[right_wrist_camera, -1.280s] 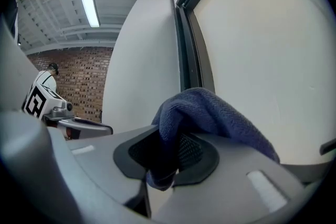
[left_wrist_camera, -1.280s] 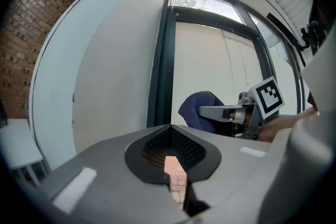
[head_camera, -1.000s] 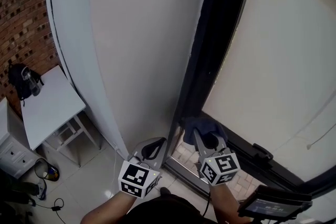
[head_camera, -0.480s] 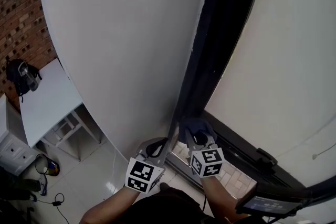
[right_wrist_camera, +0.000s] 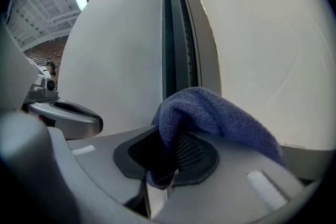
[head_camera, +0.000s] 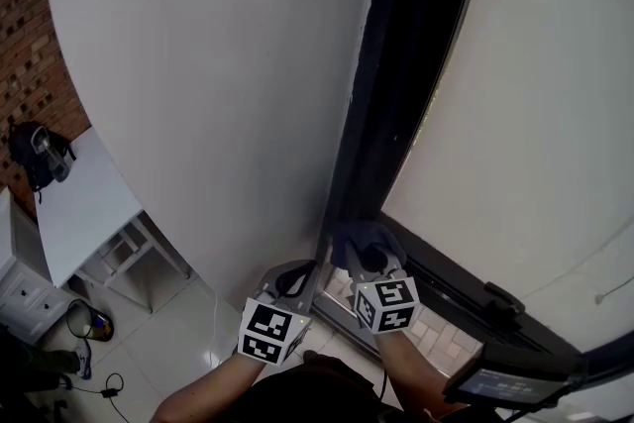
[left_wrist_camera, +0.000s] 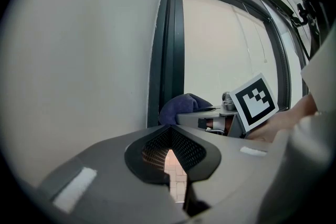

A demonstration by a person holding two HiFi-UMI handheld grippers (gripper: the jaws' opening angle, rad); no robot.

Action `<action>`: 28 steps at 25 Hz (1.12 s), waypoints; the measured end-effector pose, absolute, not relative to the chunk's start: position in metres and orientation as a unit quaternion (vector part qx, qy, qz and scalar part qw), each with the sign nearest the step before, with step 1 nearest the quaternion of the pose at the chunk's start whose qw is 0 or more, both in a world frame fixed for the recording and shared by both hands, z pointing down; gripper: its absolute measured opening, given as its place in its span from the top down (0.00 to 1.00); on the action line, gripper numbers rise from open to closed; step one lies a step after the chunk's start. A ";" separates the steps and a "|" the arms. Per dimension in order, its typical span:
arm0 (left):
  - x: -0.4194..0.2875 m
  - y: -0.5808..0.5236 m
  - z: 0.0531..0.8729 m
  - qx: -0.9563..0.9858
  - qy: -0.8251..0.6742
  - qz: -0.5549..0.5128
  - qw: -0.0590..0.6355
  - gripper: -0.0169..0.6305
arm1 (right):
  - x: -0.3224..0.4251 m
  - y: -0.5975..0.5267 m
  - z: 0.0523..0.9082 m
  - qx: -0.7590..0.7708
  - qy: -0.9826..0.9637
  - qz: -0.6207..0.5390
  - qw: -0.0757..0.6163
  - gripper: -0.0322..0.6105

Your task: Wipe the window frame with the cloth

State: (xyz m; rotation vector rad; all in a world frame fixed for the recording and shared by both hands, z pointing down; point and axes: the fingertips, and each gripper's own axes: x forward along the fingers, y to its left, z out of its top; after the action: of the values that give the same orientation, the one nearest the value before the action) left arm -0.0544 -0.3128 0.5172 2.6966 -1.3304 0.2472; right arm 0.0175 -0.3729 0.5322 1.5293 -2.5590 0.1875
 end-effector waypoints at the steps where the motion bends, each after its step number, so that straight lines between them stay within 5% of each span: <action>1: -0.054 -0.314 0.515 0.892 -0.440 0.080 0.061 0.98 | 0.018 -0.373 0.531 0.511 -0.854 0.063 0.076 0.84; 28: -0.045 -0.329 0.396 0.894 -0.447 0.029 0.023 0.98 | 0.016 -0.375 0.404 0.501 -0.865 0.019 0.035 0.84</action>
State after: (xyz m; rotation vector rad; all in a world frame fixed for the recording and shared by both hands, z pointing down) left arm -0.0450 -0.3294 0.3960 2.7678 -1.3836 0.0897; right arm 0.0165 -0.3750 0.4041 1.5389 -2.6580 0.0569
